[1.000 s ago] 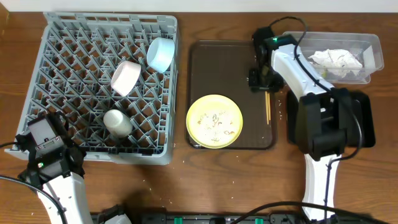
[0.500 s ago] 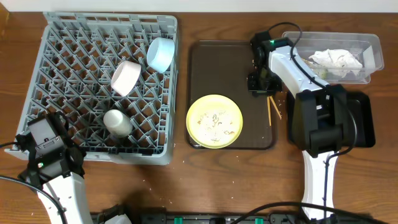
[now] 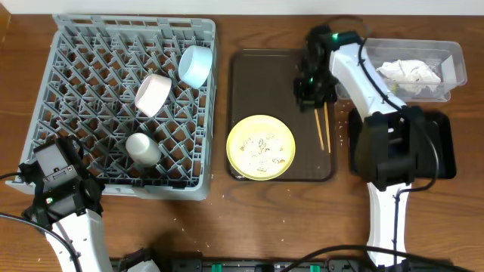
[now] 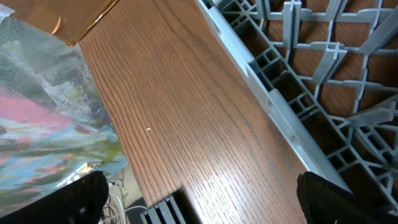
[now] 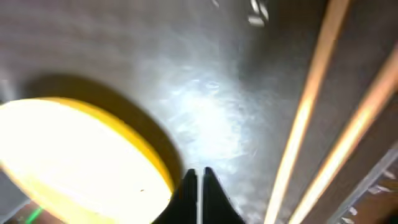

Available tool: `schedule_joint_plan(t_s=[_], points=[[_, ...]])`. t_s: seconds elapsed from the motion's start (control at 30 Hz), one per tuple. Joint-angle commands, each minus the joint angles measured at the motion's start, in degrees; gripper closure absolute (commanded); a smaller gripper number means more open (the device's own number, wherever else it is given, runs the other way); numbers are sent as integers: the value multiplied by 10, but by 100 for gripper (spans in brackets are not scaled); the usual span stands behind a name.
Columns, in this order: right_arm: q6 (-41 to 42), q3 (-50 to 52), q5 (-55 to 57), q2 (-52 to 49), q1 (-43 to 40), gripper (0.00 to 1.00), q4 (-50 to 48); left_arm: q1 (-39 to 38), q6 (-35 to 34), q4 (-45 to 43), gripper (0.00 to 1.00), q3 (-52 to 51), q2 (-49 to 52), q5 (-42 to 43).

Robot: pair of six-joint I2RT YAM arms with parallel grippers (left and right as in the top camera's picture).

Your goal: Sort waste into correct bins and load items into the dishwasher

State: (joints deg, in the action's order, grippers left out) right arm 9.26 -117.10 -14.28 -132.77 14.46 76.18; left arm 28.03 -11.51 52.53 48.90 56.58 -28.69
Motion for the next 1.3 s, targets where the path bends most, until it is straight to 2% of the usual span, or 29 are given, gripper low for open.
schedule_joint_plan(t_s=[0.0, 0.07, 0.1, 0.2, 0.47, 0.93, 1.07, 1.27], points=[[-16, -64, 8, -9, -7, 72, 18, 3, 8, 2, 2, 9, -1, -5], [-16, -86, 45, -9, -8, 34, 20, 3, 8, 2, 2, 9, -1, -5], [-16, -88, 70, -9, -8, 29, 16, 3, 8, 2, 2, 9, -1, -5], [-16, -83, 142, -14, -8, 26, 9, 3, 8, 2, 2, 9, -1, -5], [-16, -3, 146, -15, -8, 37, -43, 3, 8, 2, 2, 9, -1, -5], [-16, 78, 114, -15, -5, 45, -112, 3, 8, 2, 2, 9, -1, -5], [-16, 100, 114, -15, -5, 51, -128, 3, 8, 2, 2, 9, -1, -5], [-11, 125, 110, -15, -5, 66, -135, 3, 8, 2, 2, 9, -1, -5]])
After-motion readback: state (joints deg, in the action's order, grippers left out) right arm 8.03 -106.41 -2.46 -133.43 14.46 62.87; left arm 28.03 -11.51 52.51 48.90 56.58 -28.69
